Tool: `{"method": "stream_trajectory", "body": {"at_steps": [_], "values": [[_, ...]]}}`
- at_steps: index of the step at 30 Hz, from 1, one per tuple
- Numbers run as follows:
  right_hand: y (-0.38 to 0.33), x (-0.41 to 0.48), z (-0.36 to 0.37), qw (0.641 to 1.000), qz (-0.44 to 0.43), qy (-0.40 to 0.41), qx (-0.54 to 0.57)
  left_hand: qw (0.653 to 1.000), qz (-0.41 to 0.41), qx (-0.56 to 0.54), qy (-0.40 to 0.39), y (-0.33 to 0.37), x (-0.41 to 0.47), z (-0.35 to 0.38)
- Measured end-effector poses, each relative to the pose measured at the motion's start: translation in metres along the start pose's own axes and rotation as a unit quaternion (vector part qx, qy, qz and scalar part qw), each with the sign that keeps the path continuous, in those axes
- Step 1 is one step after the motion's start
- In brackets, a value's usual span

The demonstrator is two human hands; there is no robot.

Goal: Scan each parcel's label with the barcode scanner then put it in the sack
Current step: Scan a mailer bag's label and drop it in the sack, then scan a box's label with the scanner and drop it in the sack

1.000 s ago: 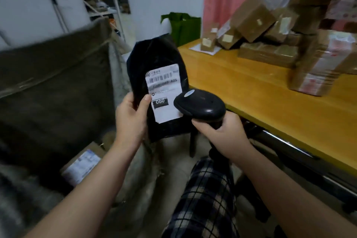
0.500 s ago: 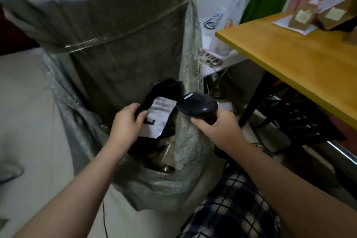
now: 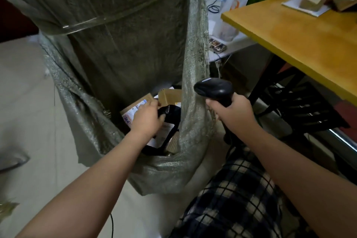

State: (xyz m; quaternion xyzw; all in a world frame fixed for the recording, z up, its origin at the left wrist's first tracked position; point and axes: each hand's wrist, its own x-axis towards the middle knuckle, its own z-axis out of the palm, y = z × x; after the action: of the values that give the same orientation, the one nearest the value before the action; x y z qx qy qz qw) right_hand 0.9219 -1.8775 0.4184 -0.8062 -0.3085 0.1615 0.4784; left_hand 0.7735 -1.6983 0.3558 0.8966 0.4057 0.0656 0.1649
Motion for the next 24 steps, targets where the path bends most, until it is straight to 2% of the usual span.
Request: {"method": "stream_trajectory", "body": {"at_steps": [3, 8, 18, 24], "values": [[0.003, 0.002, -0.026, 0.999, 0.006, 0.036, -0.005, 0.993, 0.067, -0.071, 0.059, 0.04, 0.008, -0.02], [0.001, -0.007, -0.107, 0.99, -0.003, 0.137, -0.025, 0.966, 0.199, -0.135, 0.093, 0.146, 0.022, -0.045], [0.02, -0.086, -0.275, 0.922, 0.049, 0.383, 0.038, 0.892, 0.406, -0.196, 0.021, 0.364, -0.012, -0.035], [0.034, -0.128, -0.334, 0.878, 0.076, 0.468, 0.059, 0.864, 0.471, -0.176, 0.0, 0.451, -0.033, -0.018]]}}
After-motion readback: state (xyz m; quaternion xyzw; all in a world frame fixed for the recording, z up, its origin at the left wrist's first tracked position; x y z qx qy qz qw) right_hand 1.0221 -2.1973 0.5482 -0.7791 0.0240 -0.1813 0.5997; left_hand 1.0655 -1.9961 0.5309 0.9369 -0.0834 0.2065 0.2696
